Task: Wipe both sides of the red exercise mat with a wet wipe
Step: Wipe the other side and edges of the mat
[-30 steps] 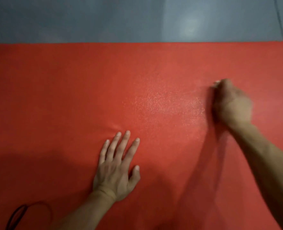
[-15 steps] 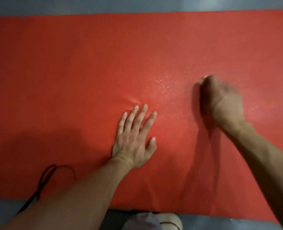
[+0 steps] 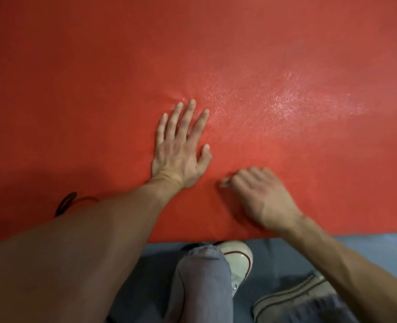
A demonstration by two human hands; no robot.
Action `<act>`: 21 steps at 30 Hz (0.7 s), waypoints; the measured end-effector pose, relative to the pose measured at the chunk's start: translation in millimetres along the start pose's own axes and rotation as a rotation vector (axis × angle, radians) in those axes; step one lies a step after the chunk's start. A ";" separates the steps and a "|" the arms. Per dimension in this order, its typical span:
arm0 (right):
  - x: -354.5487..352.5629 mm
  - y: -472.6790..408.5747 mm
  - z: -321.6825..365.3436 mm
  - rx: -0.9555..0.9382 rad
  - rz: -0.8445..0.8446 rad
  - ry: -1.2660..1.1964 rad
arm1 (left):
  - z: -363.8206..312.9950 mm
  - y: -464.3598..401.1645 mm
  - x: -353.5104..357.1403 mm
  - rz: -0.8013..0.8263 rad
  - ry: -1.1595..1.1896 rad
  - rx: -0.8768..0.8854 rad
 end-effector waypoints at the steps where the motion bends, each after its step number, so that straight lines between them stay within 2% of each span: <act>1: -5.2 9.2 -22.2 0.096 -0.039 0.029 | -0.4 0.3 0.0 0.000 -0.002 -0.004; 3: -21.6 29.0 -70.7 0.483 -0.183 0.073 | -0.8 1.8 -0.2 -0.004 -0.003 -0.013; 5: -28.6 47.1 -85.9 0.888 -0.330 0.055 | -0.2 2.4 -0.8 -0.020 0.005 -0.012; 6: -25.5 47.8 -74.1 0.968 -0.343 0.050 | -0.4 2.8 -1.0 -0.029 0.008 -0.010; 8: -6.7 36.4 -24.8 0.832 -0.260 0.019 | -0.7 2.9 -0.8 -0.034 0.007 -0.006; 11: 20.9 26.9 51.9 0.348 -0.046 -0.035 | -2.0 2.6 -1.7 -0.031 0.004 -0.010; 13: 25.8 37.4 66.0 0.104 0.037 -0.035 | -2.5 2.6 -3.2 -0.031 -0.001 -0.013; 14: 21.4 43.4 53.3 0.076 0.044 -0.038 | -2.6 2.3 -3.4 -0.033 0.000 -0.011; 16: 9.0 56.5 11.9 0.183 0.003 0.003 | -2.0 2.4 -3.2 -0.032 0.000 -0.012; 19: -17.9 93.0 -56.4 0.614 -0.135 0.080 | -1.9 2.7 -2.4 -0.023 0.003 -0.013; 21: -24.4 111.7 -70.9 0.882 -0.207 0.074 | -1.9 3.2 -2.8 -0.025 0.008 -0.008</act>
Point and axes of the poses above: each hand's wrist, its own y-axis away from the middle knuckle, its own x-axis out of the palm, z = x × y, the point moved 3 cm from there along -y, towards the middle knuckle, and after that the axes turned 1 degree about z, right-handed, at the moved point
